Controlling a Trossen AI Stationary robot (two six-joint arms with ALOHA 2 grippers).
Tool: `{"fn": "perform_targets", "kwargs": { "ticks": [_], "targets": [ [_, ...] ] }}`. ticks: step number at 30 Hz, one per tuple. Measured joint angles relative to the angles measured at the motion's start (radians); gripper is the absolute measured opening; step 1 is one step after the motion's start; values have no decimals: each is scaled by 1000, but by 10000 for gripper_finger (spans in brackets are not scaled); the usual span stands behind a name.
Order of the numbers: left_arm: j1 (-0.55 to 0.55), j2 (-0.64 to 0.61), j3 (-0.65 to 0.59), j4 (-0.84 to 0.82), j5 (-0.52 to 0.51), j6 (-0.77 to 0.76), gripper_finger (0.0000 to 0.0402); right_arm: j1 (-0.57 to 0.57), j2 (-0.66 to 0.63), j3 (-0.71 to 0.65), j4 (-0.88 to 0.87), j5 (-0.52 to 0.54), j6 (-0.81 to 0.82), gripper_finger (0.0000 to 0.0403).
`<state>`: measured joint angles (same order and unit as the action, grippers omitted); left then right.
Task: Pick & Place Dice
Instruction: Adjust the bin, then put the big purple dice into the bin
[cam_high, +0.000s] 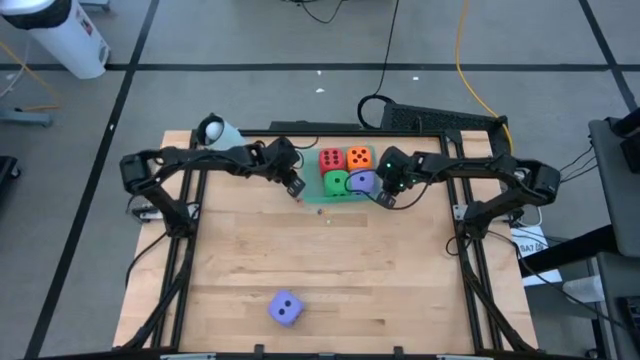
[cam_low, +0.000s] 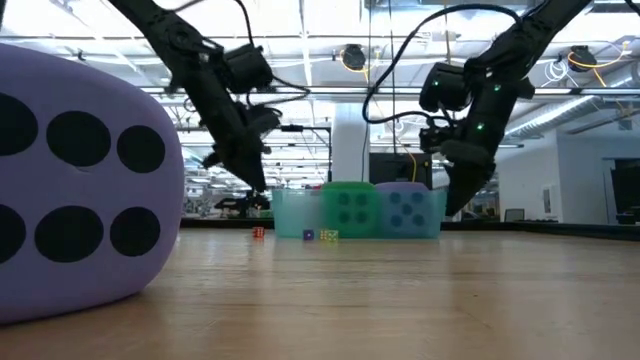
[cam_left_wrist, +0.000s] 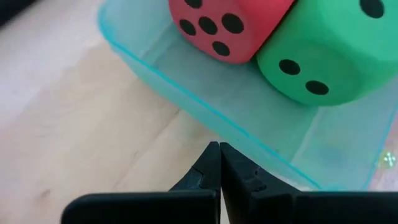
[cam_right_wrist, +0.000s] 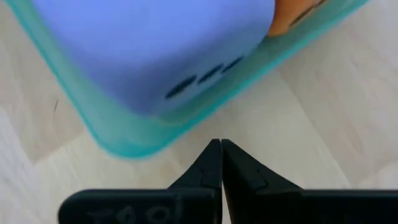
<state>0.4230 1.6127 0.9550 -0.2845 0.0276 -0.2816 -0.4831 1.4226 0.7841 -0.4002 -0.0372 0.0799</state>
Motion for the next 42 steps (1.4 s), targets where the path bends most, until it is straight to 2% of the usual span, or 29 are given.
{"fn": "perform_targets", "kwargs": {
  "ticks": [6,13,15,22,26,29,32,34,37,42],
  "targets": [
    [-31,-169,-3,-107,-83,31,2,-1,-109,0,-116,6,-15,0],
    [-123,-411,-13,-106,-80,121,3,-1,-319,-1,-138,9,-50,0],
    [-153,-469,-13,-106,-88,136,2,3,-391,-22,-58,-16,-51,0],
    [-276,-627,-13,-99,-185,211,4,3,-657,-207,336,-220,-39,0],
    [-326,-708,-13,-105,-217,246,10,-3,-770,-274,413,-230,-15,0],
    [-332,-767,-15,-106,-250,189,7,-8,-837,-311,446,-230,-7,0],
    [-331,-835,-64,-55,-291,225,3,-6,-879,-365,512,-235,32,0],
    [-331,-883,-139,58,-255,276,6,-6,-888,-411,599,-273,53,0],
    [-324,-951,-265,232,-128,334,6,-6,-885,-475,717,-309,90,0],
    [-257,-995,-392,325,41,240,4,-9,-885,-520,789,-307,91,0]
  ]
}}
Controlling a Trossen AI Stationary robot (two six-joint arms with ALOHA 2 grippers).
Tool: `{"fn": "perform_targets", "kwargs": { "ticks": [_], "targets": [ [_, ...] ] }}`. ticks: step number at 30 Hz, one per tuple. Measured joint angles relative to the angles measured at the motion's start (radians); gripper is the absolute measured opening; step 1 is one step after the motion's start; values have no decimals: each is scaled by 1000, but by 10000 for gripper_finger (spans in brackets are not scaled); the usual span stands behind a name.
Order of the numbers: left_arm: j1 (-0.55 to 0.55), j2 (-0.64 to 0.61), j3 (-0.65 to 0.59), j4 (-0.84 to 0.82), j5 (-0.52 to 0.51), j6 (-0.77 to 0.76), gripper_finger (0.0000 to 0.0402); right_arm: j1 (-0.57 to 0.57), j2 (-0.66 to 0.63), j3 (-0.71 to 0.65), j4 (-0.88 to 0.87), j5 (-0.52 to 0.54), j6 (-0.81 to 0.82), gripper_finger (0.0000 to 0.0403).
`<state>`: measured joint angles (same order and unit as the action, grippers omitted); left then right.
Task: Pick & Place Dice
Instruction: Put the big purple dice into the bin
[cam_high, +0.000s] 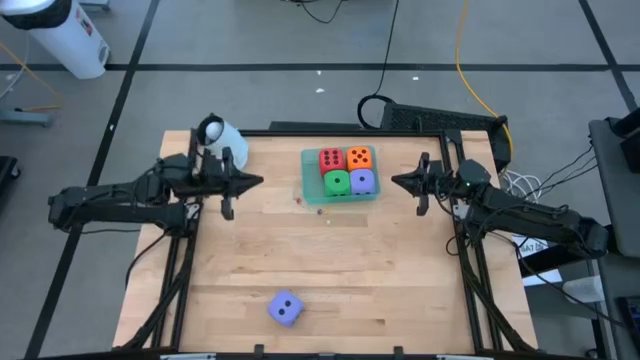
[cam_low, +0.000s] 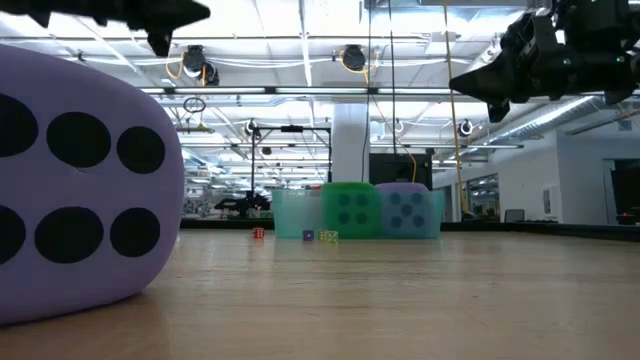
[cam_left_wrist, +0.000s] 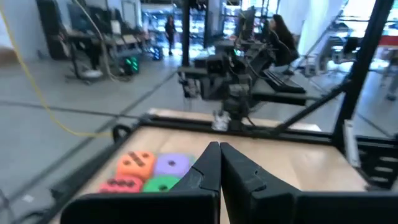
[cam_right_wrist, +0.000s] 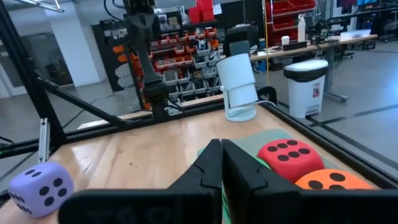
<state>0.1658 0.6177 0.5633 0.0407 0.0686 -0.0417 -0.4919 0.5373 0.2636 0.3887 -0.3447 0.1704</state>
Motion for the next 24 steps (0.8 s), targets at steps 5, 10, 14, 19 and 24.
{"fn": "perform_targets", "kwargs": {
  "ticks": [5,10,14,19,24],
  "targets": [
    [11,-14,-97,65,-35,-41,2,0,0,-1,-7,-3,-6,0],
    [38,-42,-149,136,-64,6,2,0,0,-1,-11,-82,-32,0],
    [57,-44,-156,148,-72,29,3,1,0,-1,-5,-105,-44,0],
    [62,-17,-156,84,-89,7,5,1,0,-1,-13,-104,-46,0],
    [61,19,-156,151,-83,-57,4,1,1,-1,-17,-103,-79,0]
  ]
}}
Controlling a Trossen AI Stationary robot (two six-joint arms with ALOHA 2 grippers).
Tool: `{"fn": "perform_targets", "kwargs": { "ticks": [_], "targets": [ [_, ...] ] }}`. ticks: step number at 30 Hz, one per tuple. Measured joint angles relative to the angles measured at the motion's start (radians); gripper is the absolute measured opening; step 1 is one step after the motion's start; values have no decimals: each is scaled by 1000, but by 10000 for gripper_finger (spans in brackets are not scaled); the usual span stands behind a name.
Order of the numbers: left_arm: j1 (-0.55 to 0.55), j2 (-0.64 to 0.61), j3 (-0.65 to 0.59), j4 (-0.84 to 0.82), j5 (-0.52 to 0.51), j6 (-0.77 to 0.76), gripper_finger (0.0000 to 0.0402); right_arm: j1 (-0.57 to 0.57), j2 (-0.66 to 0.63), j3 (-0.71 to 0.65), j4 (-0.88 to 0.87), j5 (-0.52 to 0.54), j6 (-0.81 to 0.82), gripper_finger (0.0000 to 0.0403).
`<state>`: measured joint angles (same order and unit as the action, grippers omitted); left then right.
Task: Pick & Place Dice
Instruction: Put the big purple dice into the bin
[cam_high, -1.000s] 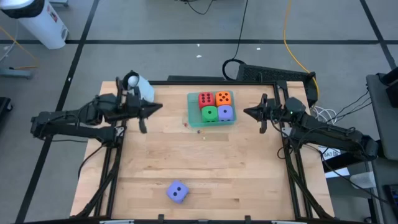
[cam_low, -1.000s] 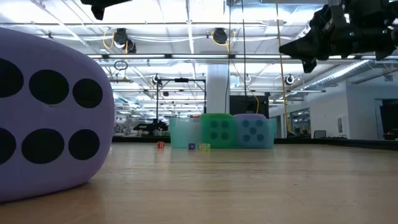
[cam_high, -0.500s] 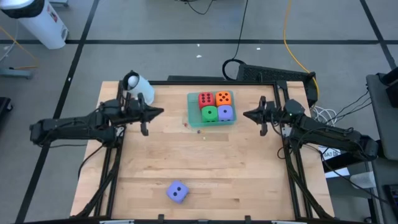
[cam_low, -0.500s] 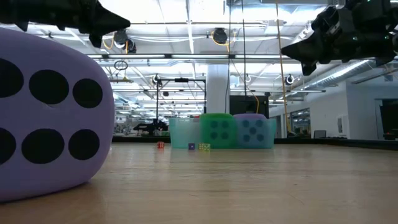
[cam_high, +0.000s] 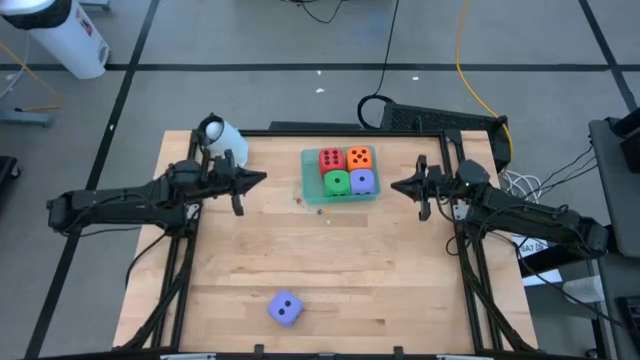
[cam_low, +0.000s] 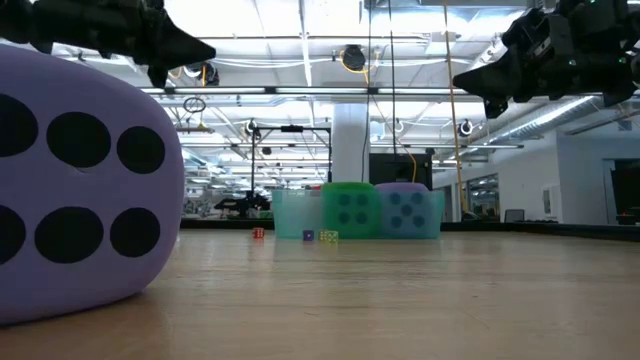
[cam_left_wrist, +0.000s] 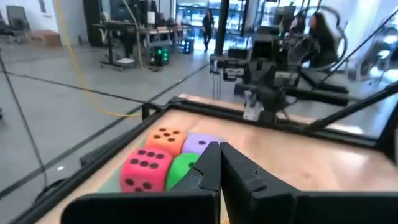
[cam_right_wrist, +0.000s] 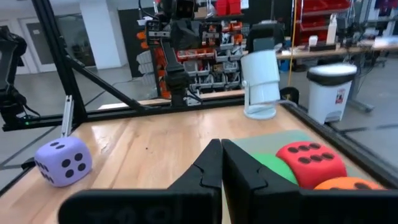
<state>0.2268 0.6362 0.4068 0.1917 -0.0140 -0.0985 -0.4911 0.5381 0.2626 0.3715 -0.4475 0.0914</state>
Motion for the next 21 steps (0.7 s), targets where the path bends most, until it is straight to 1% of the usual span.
{"fn": "perform_targets", "kwargs": {
  "ticks": [2,5,6,8,10,15,18,21],
  "targets": [
    [-1,13,0,18,58,-39,9,0,0,0,10,0,-26,0],
    [-21,50,0,73,196,-93,16,0,0,0,15,0,-43,0],
    [-34,65,0,90,226,-95,16,0,0,0,14,1,-46,0],
    [-66,90,1,98,246,-81,11,0,0,0,14,1,-52,0],
    [-101,115,6,90,223,-62,4,0,0,0,14,1,-52,0],
    [-185,215,34,60,113,-106,8,0,0,0,16,1,-52,0],
    [-238,276,86,-46,61,-130,5,0,0,0,16,1,-52,0],
    [-309,338,192,-222,-14,-160,3,0,0,0,16,1,-52,0]
  ]
}}
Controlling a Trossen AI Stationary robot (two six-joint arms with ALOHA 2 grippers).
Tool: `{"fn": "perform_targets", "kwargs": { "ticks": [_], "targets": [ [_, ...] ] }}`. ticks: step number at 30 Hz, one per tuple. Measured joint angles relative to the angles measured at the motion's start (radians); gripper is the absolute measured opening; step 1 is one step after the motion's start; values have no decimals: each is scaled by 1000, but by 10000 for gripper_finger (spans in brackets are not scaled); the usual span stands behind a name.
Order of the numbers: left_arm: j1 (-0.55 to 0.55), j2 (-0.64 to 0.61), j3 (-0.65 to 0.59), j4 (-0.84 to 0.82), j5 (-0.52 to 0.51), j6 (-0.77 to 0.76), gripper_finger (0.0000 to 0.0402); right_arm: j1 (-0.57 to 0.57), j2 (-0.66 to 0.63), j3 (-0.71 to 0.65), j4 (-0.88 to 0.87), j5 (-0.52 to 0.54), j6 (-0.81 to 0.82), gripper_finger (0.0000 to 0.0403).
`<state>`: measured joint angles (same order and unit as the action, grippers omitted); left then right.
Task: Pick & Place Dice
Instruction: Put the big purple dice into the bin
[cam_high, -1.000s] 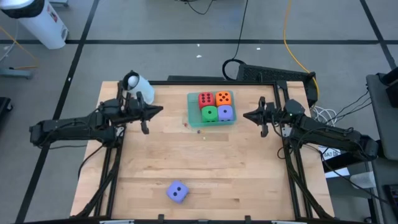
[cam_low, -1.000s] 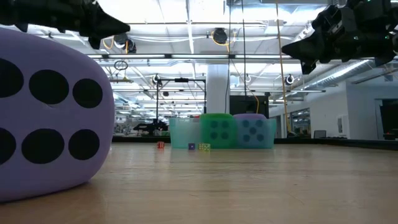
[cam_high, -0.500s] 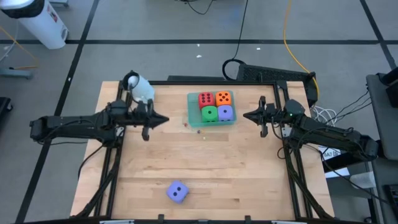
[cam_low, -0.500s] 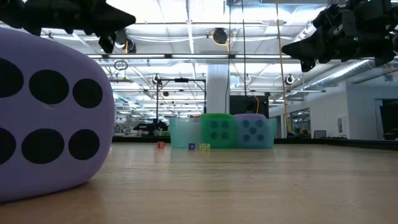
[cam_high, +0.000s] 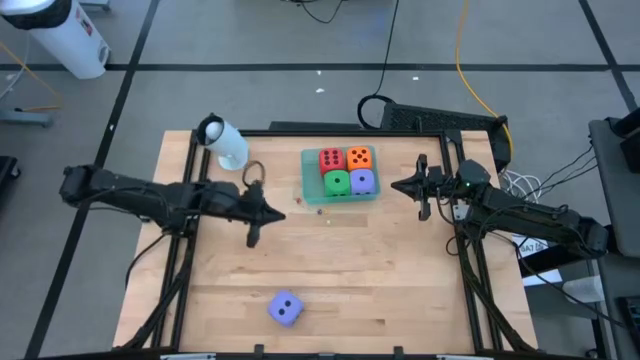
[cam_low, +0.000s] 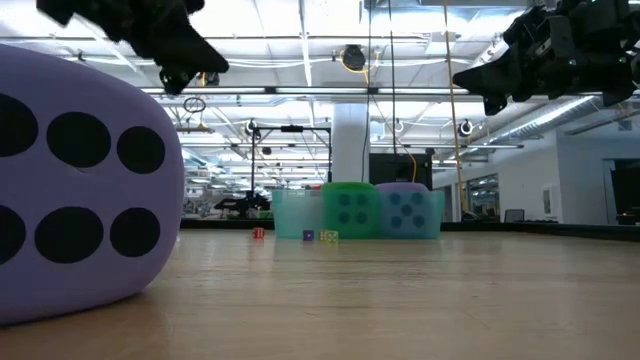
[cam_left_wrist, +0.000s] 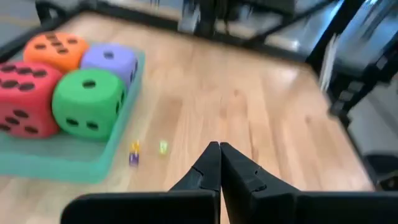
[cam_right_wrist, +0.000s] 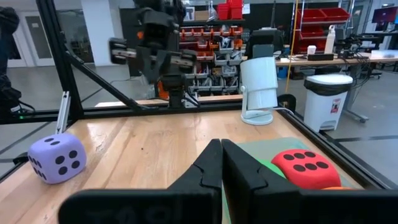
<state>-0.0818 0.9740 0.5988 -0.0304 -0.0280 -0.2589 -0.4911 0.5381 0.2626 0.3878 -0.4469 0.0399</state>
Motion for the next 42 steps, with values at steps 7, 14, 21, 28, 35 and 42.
{"fn": "perform_targets", "kwargs": {
  "ticks": [7,14,21,28,35,42],
  "targets": [
    [-156,191,334,-370,-129,-6,10,0,0,0,-2,0,-19,0],
    [-296,417,605,-475,-183,42,36,0,0,0,6,0,-112,0],
    [-412,648,847,-570,-203,51,122,0,0,0,14,-2,-122,0],
    [-422,808,1061,-716,-90,-100,259,0,0,0,11,-5,-27,0],
    [-434,911,1165,-845,48,-70,351,1,0,0,11,-58,38,0],
    [-507,990,1165,-950,115,-71,376,2,0,0,11,-82,50,0]
  ]
}}
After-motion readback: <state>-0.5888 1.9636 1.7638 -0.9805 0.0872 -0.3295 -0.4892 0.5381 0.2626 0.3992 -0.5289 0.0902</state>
